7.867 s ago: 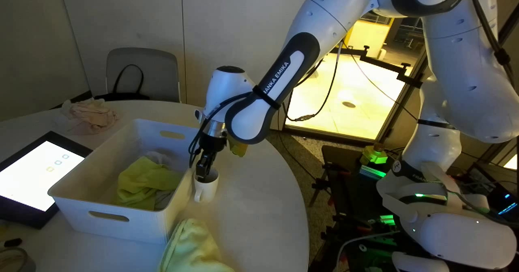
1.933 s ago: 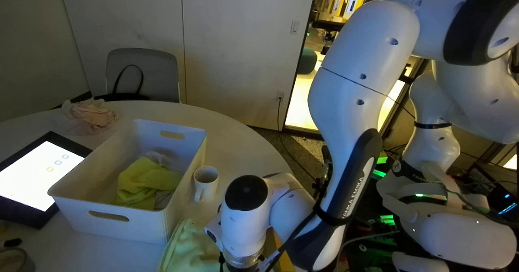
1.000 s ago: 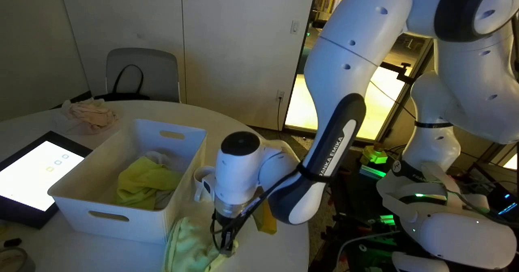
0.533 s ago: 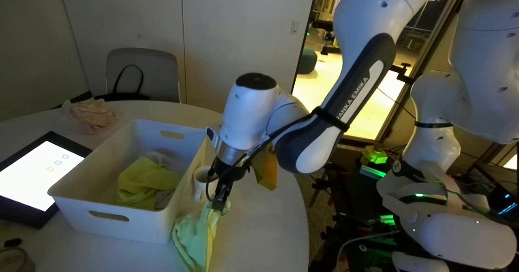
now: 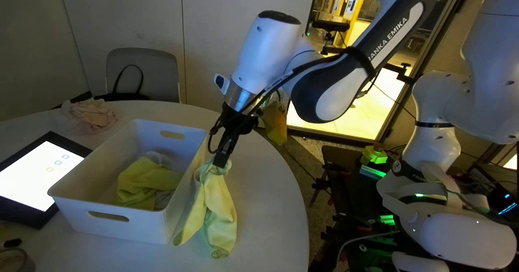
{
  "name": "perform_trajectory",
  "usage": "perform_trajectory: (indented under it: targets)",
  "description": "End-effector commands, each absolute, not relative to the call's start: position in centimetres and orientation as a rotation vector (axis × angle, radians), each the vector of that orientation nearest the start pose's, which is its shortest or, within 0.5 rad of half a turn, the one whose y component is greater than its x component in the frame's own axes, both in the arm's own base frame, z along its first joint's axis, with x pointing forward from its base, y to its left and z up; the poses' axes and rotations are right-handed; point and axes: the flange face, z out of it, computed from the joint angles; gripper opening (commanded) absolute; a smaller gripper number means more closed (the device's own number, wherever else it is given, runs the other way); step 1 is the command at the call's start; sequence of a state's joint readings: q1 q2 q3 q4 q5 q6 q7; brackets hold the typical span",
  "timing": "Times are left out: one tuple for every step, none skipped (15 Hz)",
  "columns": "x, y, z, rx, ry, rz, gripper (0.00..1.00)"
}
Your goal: Put the towels in the basket and the smaller objects into the white mug
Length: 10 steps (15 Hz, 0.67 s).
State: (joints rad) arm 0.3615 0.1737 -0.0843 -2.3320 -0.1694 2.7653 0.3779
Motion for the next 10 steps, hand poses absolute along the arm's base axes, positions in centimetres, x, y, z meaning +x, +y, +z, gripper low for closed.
perform_trajectory:
  targets:
    - [51.7,14.2,32.6,-3.125,-0.066,-0.469,0.03]
    - [51.9,13.9,33.1,-3.13,-0.044,-0.479,0.03]
    - [52.1,13.6,33.7,-3.137,-0.029,-0.486,0.03]
    - [52.3,13.3,34.2,-3.142,-0.018,-0.493,0.03]
    - [52.4,13.0,34.9,-3.145,-0.005,-0.499,0.03]
    - [52.5,12.8,35.5,-3.145,-0.001,-0.497,0.03]
    - [52.6,12.6,36.3,-3.145,0.006,-0.501,0.03]
    - [52.6,12.4,37.0,-3.148,0.016,-0.506,0.03]
    - [52.6,12.3,37.8,-3.15,0.018,-0.506,0.03]
    - [52.6,12.2,38.6,-3.15,0.02,-0.508,0.03]
